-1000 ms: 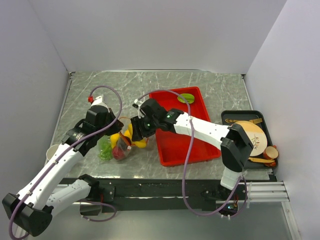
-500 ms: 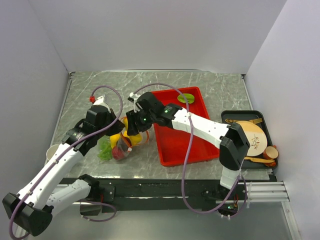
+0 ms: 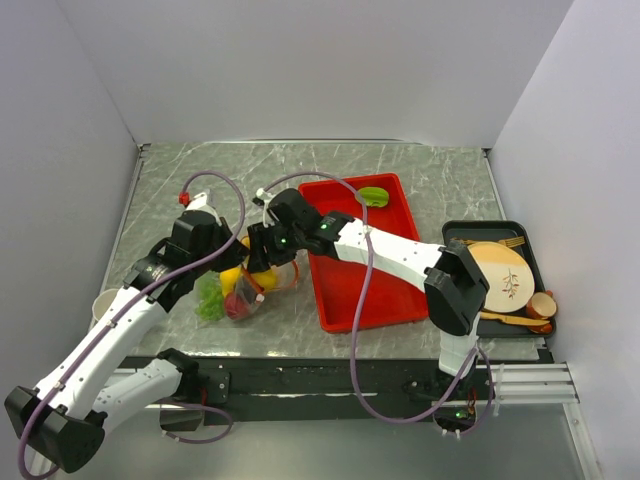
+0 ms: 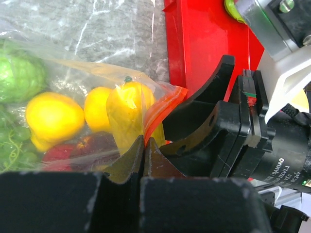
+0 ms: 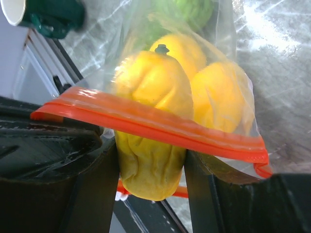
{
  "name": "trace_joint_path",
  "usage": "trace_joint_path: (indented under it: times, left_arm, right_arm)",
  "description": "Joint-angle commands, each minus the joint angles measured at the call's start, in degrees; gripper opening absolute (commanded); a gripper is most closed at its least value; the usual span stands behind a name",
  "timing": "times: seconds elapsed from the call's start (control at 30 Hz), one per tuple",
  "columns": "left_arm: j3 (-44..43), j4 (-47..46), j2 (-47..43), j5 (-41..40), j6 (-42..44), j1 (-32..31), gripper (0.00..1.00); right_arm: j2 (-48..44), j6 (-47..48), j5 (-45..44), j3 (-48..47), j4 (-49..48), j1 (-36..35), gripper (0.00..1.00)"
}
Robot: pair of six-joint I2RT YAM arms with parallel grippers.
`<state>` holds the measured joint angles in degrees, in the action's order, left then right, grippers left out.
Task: Place the food in the zip-top bag and seal the zipper
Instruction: Place the fake fruit in the zipper food storage bag.
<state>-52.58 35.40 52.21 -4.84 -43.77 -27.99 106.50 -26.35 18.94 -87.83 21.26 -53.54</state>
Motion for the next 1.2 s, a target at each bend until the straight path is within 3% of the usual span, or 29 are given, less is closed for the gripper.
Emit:
trace_joint_path:
  times: [0.0, 0.23, 0.4, 0.57, 0.7, 0.83, 0.9, 1.03, 1.17]
  left_arm:
    - [-2.97, -0.59, -1.67, 0.10, -0.61, -0.05, 0.01]
    - [-4.46, -0.07, -2.28, -0.52, -1.23, -0.05, 0.01]
    - [-4.55, -0.15, -2.55, -0.61, -1.49, -0.05, 0.01]
    - [-6.04, 0.11, -2.90, -0.43, -1.58, -0.05, 0.01]
    - [-7.10, 0.37, -3.25, -0.52, -1.58, -0.05, 0.01]
    - [-8.42, 0.64, -3.43, -0.61, -1.67, -0.05, 0.01]
    - [-8.86, 0.73, -3.78, -0.78, -1.67, -0.05, 0.02]
    - [-9.73, 1.51, -3.95, -2.62, -1.76, -0.05, 0.02]
    - [-10.00, 2.83, -4.48, -4.91, -2.46, -0.05, 0.02]
  right_arm:
    - [-0.60, -4.50, -3.02, -0.93, -6.05, -1.39, 0.57]
    - [-1.29, -14.50, 2.32, 3.98, -18.87, -1.66, 0.58]
    - [0.73, -14.78, 3.83, 2.48, -18.96, -2.01, 0.60]
    - [-1.38, -17.86, 6.46, 5.92, -27.75, -1.92, 0.62]
    - [1.07, -16.72, 10.76, 1.19, -25.13, -2.10, 0.62]
    - [1.26, -13.30, 11.12, -0.32, -22.32, -2.54, 0.74]
    - [1.17, -11.54, 11.38, -1.20, -20.48, -2.54, 0.75]
    - [-1.02, -9.16, 7.00, -0.59, -17.84, -2.54, 0.84]
    - [-4.97, -6.61, 1.29, 0.29, -14.85, -2.54, 0.88]
